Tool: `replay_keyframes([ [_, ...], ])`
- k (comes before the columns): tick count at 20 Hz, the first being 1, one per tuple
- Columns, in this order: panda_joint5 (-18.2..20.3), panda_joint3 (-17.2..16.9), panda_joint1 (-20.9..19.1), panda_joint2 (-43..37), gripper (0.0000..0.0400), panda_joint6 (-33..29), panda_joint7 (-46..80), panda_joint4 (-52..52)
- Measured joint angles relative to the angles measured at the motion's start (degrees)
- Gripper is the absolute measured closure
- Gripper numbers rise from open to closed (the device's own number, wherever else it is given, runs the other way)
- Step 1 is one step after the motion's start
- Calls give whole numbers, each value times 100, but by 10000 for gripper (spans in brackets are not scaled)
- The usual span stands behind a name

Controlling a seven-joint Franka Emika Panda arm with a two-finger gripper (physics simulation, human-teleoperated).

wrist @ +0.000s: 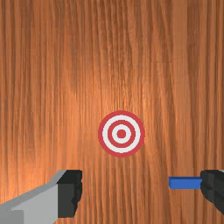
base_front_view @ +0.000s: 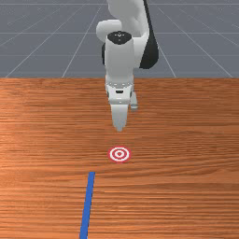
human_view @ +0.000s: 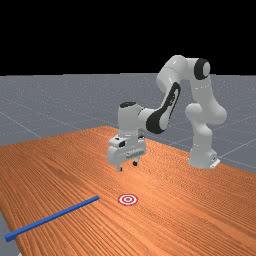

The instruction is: Pull the pivot to the target area

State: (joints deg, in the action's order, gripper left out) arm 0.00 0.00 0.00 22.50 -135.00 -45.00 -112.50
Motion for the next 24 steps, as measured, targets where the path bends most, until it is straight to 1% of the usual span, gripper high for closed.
replay_keyframes([
  [1,1,7,12,1150,156,1041,-2,2013],
  [2,-1,2,5,1295,252,1021,0,2210],
  [3,-1,1,2,1296,310,1022,0,2203],
  [4,-1,0,1,1297,345,1022,0,2203],
  [5,-1,0,1,1297,367,1022,0,2203],
  [6,16,10,-24,1044,223,-38,-47,1573],
  [7,-5,8,-33,1267,135,957,-98,2150],
  [8,-6,7,-36,1260,82,967,-102,2153],
  [9,-140,-84,50,1303,50,1004,73,2236],
  [10,-8,-9,-21,1456,30,1256,-36,2531],
  [12,-8,-9,-20,1661,11,1445,-36,2894],
  [14,-8,-9,-21,1716,4,1346,-35,2870],
  [15,16,-36,-1,1673,2,1157,114,2727],
  [24,32,2,-33,1720,0,1108,-13,2713],
])
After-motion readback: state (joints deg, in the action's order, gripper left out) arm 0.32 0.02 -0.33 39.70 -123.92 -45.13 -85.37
